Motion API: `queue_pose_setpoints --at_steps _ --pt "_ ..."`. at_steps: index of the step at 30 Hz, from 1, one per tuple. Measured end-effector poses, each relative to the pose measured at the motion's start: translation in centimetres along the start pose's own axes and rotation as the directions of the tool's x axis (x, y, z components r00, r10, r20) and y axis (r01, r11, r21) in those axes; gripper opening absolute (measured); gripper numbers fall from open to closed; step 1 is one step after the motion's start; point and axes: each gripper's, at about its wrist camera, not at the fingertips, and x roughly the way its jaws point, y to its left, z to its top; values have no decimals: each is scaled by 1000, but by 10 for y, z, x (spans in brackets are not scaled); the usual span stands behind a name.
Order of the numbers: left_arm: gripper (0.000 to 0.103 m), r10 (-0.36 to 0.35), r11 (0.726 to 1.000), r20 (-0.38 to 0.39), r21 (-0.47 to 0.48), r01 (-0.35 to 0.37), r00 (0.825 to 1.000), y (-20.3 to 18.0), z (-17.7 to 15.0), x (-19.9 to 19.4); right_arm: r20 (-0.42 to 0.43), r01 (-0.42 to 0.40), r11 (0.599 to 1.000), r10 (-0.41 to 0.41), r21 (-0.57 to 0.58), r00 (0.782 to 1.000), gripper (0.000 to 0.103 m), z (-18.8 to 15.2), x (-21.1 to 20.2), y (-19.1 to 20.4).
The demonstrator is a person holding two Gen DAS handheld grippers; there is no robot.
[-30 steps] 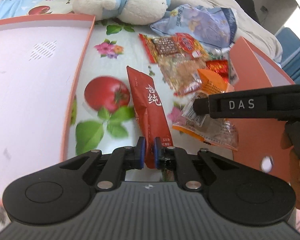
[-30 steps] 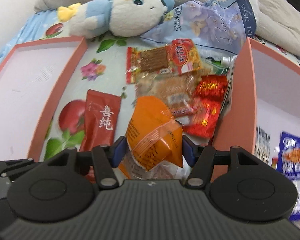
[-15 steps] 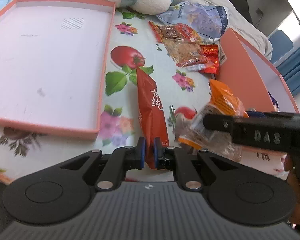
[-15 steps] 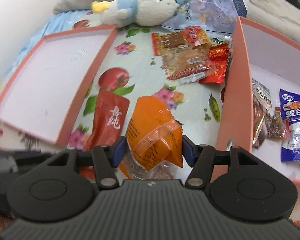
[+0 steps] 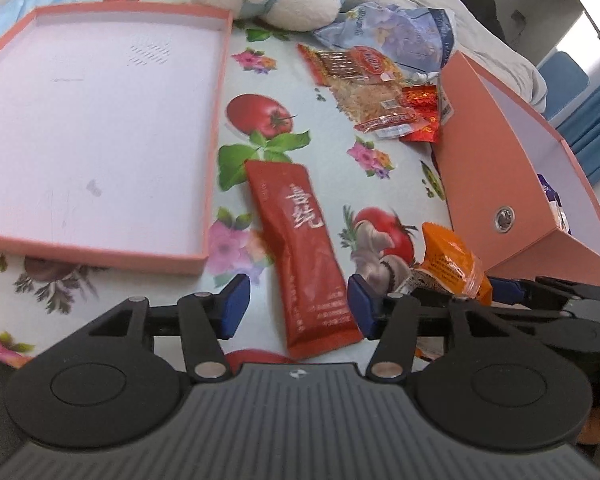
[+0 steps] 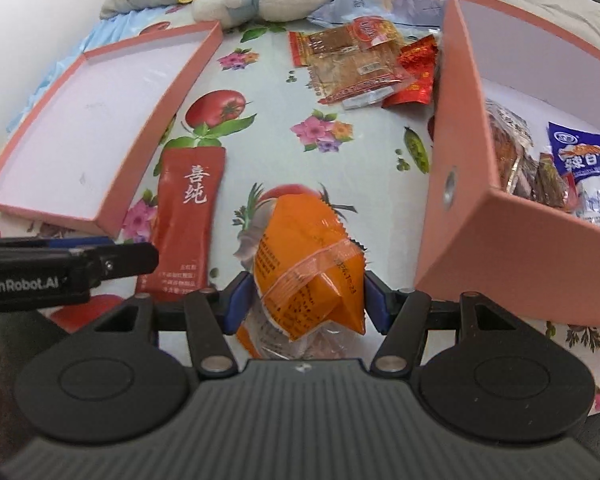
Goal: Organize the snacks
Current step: 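Lift both held packets and carry them over the deeper box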
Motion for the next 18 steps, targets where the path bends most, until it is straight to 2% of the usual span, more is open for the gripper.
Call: queue_pose_setpoints --at_steps 6,12,18 --pt "69 43 999 -14 30 -43 999 -18 9 21 21 28 999 -29 31 999 62 -6 -7 -16" --pt "70 94 993 -21 67 -93 995 -32 13 42 19 20 998 -21 52 1000 62 -15 -12 -31" --pt "70 176 976 -3 130 -174 984 -44 12 54 17 -1 997 0 75 1000 62 -17 -10 -39"
